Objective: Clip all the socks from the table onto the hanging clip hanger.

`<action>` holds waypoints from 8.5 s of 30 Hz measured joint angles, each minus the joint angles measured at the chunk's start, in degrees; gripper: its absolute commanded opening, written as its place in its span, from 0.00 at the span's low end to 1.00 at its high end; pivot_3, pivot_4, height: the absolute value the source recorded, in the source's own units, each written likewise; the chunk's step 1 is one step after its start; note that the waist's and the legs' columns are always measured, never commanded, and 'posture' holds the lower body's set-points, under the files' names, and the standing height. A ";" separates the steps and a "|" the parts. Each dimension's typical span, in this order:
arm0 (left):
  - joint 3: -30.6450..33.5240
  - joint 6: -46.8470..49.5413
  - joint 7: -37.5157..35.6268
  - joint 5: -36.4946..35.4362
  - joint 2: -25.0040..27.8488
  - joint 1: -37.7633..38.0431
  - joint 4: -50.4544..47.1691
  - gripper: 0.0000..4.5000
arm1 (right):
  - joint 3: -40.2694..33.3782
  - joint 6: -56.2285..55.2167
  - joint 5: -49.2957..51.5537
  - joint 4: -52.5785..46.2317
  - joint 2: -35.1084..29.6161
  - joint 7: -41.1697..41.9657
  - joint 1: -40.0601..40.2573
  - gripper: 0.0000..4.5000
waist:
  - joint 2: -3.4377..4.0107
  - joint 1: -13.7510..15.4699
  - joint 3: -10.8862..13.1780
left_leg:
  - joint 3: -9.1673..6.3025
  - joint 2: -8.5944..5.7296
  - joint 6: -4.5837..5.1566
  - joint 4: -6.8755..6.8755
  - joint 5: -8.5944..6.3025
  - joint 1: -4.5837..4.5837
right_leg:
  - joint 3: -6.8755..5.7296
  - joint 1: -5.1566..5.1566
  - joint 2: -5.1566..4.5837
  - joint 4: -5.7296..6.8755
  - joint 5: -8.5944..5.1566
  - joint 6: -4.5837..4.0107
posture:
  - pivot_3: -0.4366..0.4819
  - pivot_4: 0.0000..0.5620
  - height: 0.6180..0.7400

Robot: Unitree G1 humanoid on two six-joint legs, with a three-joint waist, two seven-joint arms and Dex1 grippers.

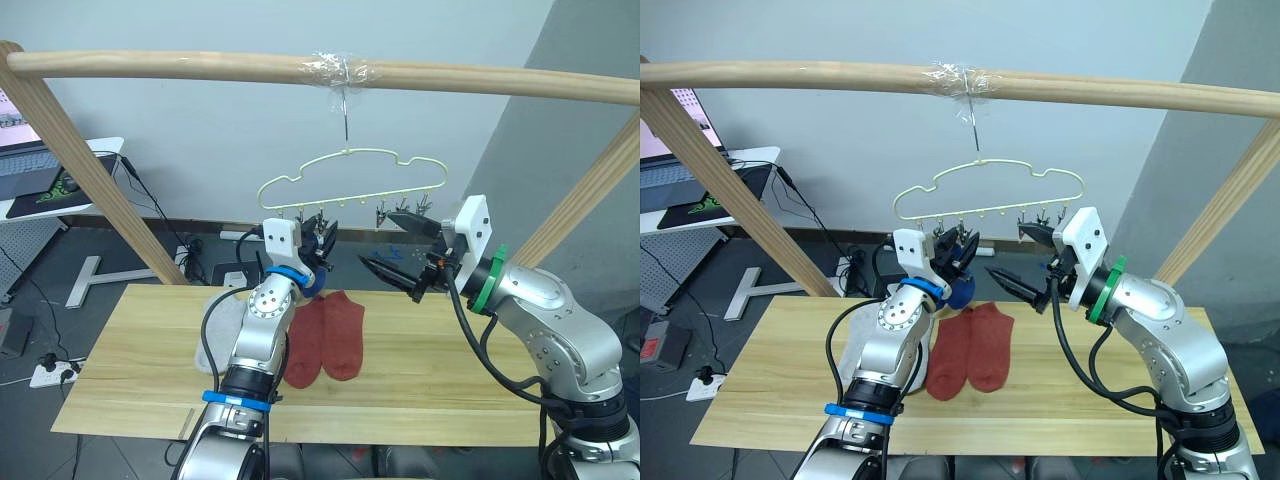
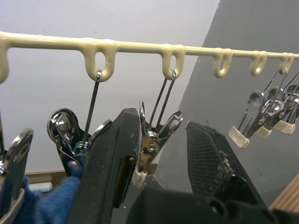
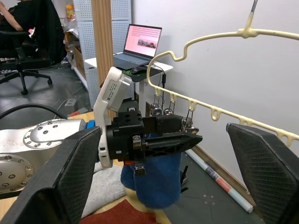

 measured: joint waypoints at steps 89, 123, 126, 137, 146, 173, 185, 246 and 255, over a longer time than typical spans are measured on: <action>6.10 16.01 -6.92 -15.92 1.70 2.47 -8.80 0.00 | 19.12 -33.28 -35.60 49.32 6.02 -1.16 10.05 0.01 | 0.16 -0.23 -0.82 | 0.08 0.00 0.00 0.11 0.01 0.62 | 0.13 0.15 0.10 0.83 -0.14 0.20 | 0.60 0.14 1.00; 17.82 48.63 -5.03 -46.12 1.61 -0.43 -13.15 0.00 | 12.89 -20.62 -24.65 23.77 11.09 3.22 5.07 0.01 | 0.13 -1.20 -0.81 | 0.02 0.01 0.00 -0.06 0.01 0.57 | 0.11 0.18 0.11 0.45 -0.13 0.15 | 0.59 0.18 1.00; 17.83 49.08 -4.95 -46.94 1.35 -0.14 -13.44 0.00 | 13.15 -20.62 -24.67 23.99 12.31 3.23 4.86 0.01 | 0.13 -1.16 -0.81 | 0.02 0.02 0.00 -0.07 0.01 0.52 | 0.11 0.17 0.10 0.35 -0.10 0.10 | 0.59 0.18 1.00; 17.63 48.30 -5.25 -47.06 1.92 1.12 -15.03 0.39 | 13.72 -20.63 -24.75 25.84 13.88 2.50 3.21 0.00 | 0.13 -0.99 -0.78 | 0.01 0.03 0.00 -0.15 0.00 0.40 | 0.09 0.16 0.08 0.04 -0.04 0.00 | 0.59 0.20 1.00; 18.86 51.18 -4.69 -50.18 6.02 1.60 -18.91 0.98 | 13.56 -20.68 -25.82 26.54 14.18 -0.69 3.24 0.00 | 0.14 -1.15 -0.66 | 0.01 0.07 0.00 -0.17 0.00 0.29 | 0.08 0.06 0.08 0.02 -0.06 0.03 | 0.58 0.20 1.00; 7.56 31.74 -32.62 -31.48 33.07 14.98 -31.07 1.00 | 6.73 -11.32 -29.23 7.67 18.95 -20.07 13.16 0.62 | 0.20 0.13 0.20 | 0.19 0.10 -0.03 -0.28 0.00 -0.43 | 0.11 -0.83 0.04 0.03 -0.18 0.00 | 0.61 0.20 1.00; 7.26 29.33 -34.72 -30.27 32.17 12.09 -31.09 1.00 | 6.79 -10.16 -29.79 14.13 26.41 -26.86 5.06 0.26 | 0.21 0.11 0.21 | 0.23 0.13 -0.02 -0.28 0.00 -0.45 | 0.12 -0.85 0.05 0.06 -0.11 -0.13 | 0.62 0.21 1.00; 7.03 29.24 -33.65 -29.94 29.88 13.06 -32.88 1.00 | 4.44 -11.69 -27.05 24.75 32.64 -30.15 -4.44 0.24 | 0.33 0.12 0.39 | 0.21 0.13 -0.02 -0.21 0.00 -0.39 | 0.08 -0.91 0.06 0.50 -0.10 -0.14 | 0.64 0.21 1.00; 7.03 29.24 -33.61 -29.90 29.80 12.77 -32.87 1.00 | 4.43 -12.82 -27.06 26.51 32.56 -30.15 -5.68 0.24 | 0.33 0.12 0.39 | 0.22 0.13 -0.02 -0.21 0.00 -0.39 | 0.09 -0.92 0.06 0.50 -0.11 -0.14 | 0.64 0.22 1.00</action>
